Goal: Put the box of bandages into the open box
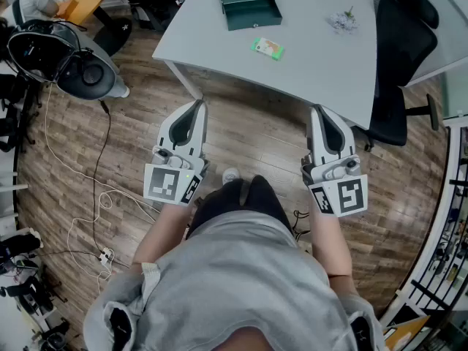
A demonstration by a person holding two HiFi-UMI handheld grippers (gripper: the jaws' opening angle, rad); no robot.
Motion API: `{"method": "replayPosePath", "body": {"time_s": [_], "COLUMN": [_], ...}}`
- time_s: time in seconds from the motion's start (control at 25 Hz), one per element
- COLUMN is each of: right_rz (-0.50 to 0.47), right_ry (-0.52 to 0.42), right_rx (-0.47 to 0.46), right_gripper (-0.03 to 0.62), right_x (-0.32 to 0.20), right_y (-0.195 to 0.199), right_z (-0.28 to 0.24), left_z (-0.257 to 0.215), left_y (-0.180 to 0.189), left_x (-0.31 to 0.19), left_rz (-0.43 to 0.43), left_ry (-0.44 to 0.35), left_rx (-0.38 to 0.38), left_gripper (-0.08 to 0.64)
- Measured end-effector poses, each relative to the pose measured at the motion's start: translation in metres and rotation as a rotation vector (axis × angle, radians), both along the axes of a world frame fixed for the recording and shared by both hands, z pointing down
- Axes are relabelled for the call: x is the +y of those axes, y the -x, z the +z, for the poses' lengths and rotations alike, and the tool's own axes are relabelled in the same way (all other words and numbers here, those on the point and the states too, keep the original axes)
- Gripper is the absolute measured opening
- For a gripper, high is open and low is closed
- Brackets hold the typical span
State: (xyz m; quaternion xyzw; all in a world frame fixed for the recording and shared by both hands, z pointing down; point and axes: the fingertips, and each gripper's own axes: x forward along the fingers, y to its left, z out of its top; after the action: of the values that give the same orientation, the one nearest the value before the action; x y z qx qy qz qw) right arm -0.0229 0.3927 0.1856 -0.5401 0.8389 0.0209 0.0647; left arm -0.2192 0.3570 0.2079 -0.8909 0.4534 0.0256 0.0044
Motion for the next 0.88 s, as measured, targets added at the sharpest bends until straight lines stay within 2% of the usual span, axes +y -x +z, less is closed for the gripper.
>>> {"method": "replayPosePath", "body": {"time_s": [0.2,0.4,0.52,0.72,0.88], "right_rz": [-0.033,-0.127,-0.140,-0.159,-0.195], "right_ry": [-0.012,-0.014,-0.010,-0.018,-0.054], "right_rx": [0.007,-0.025,-0.029,-0.071,-0.078], "right_gripper": [0.048,0.048,0.049,0.049,0.051], "right_x": [0.020,0.036,0.038,0.020,-0.010], "right_y": [-0.020,-0.037,-0.044,-0.053,-0.042], "right_z": [-0.005,-0.006,-0.004,-0.004,-0.007], "left_z": [-0.003,-0.006,-0.005,-0.003,0.002], "left_y": [-0.025,-0.054,-0.062,-0.067,-0.061], "left_x": [0.019,0.030,0.032,0.016,-0.017], "left_rz": [-0.021,-0.034,-0.044,-0.058,-0.063], "left_ry": [-0.008,-0.025,-0.020,-0.007,-0.002], "left_rx": [0.007,0.006,0.008,0.000,0.005], "left_gripper": [0.020,0.020,0.020,0.020,0.020]}}
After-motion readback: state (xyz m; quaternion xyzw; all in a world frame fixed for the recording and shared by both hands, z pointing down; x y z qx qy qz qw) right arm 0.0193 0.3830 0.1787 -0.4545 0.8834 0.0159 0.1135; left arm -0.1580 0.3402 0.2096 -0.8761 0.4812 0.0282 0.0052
